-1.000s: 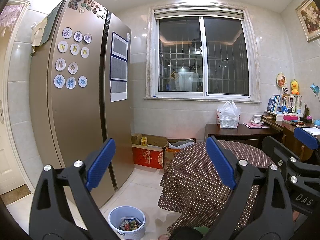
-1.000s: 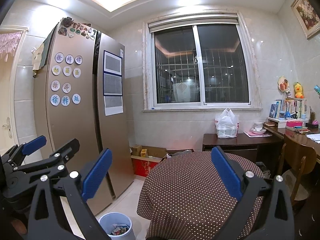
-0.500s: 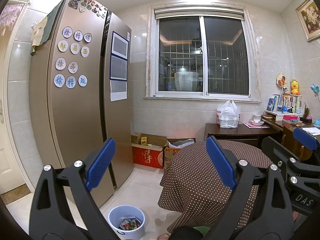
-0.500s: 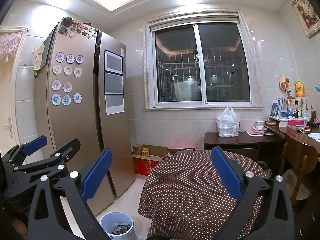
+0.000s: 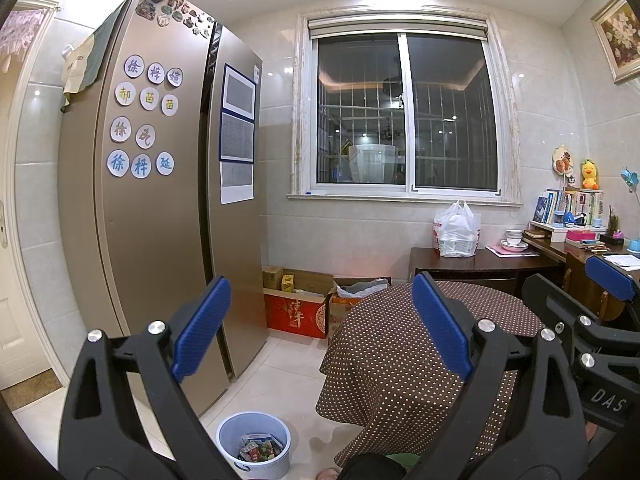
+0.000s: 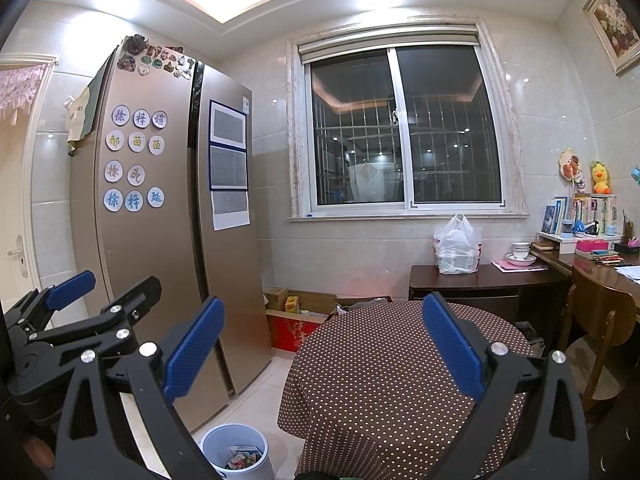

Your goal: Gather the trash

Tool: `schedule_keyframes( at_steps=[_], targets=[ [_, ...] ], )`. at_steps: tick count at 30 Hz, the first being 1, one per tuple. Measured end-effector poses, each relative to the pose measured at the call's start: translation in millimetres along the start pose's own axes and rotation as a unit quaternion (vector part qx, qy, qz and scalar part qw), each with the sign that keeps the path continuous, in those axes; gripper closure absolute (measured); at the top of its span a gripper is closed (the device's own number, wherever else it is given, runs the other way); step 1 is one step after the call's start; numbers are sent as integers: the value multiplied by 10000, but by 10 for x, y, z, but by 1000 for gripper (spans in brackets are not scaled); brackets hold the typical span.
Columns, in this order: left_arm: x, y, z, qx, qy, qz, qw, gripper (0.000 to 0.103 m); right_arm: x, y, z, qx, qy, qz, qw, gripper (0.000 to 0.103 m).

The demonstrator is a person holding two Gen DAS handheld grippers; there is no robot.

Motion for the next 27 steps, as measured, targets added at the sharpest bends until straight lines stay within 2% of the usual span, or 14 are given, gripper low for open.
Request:
schedule_keyframes(
  at_steps=[27],
  targets=[
    [-2, 15, 4, -2, -4, -18, 10000, 13, 4, -9, -58, -10, -3, -22, 10000, 6]
  ],
)
Point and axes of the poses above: each gripper's, at about its wrist camera, not at the fingertips, and x roughly against the way its jaws point, z to its right, y to its underside, the point moved 4 cm from there along -x, roughly the way its jaws point, and after that the axes turned 2 degrees about -y, right-handed, at the moved point
